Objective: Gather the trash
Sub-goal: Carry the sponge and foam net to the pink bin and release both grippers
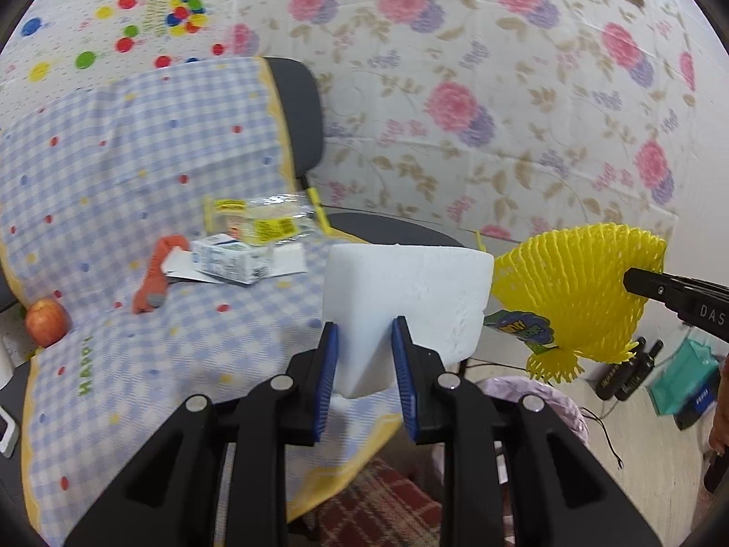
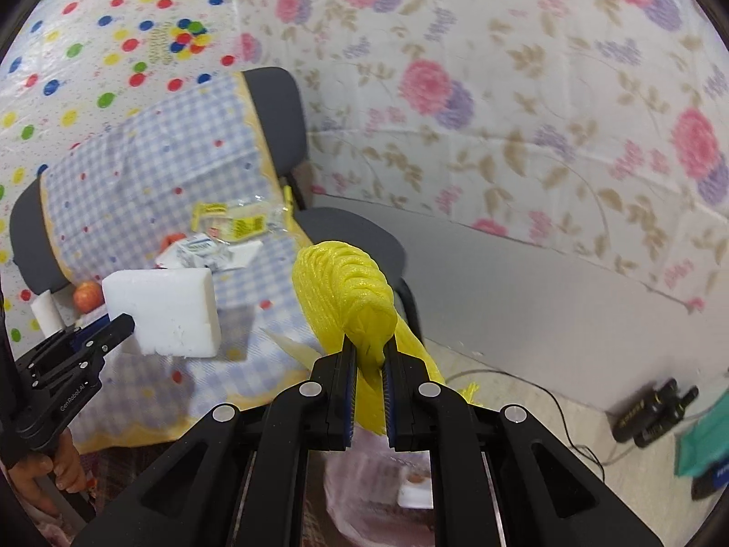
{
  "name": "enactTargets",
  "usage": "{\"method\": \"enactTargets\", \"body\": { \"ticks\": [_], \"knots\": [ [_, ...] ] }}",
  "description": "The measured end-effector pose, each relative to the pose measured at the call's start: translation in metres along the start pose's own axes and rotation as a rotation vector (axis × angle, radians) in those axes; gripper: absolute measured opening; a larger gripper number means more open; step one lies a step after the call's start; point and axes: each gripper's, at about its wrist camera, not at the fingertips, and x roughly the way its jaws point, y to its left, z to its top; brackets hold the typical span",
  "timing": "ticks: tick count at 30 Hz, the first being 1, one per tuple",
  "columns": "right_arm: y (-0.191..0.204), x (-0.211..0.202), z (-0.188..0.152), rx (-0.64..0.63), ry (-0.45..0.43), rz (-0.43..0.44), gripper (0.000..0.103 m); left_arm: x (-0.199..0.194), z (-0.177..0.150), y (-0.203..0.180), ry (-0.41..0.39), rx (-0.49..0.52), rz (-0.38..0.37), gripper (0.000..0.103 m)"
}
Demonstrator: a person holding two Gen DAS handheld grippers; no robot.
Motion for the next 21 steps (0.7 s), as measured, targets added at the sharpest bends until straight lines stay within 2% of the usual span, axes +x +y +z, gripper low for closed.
{"method": "enactTargets", "body": {
  "ticks": [5, 12, 21],
  "knots": [
    [-0.025, -0.009, -0.019, 0.047, 0.02, -0.054, 0.011, 0.01, -0.01, -0.042, 0.021, 0.092, -0.061, 0.023],
    [-0.041, -0.014, -0.028, 0.065, 0.029, -0.091, 0.012, 0.019, -0.011, -0.07, 0.039, 0.126, -0.12, 0.024],
    [-0.049, 0.012, -0.039, 0.075, 0.096, -0.106, 0.014, 0.054, -0.02, -0.094, 0.135, 0.141, -0.167, 0.026]
  ]
}}
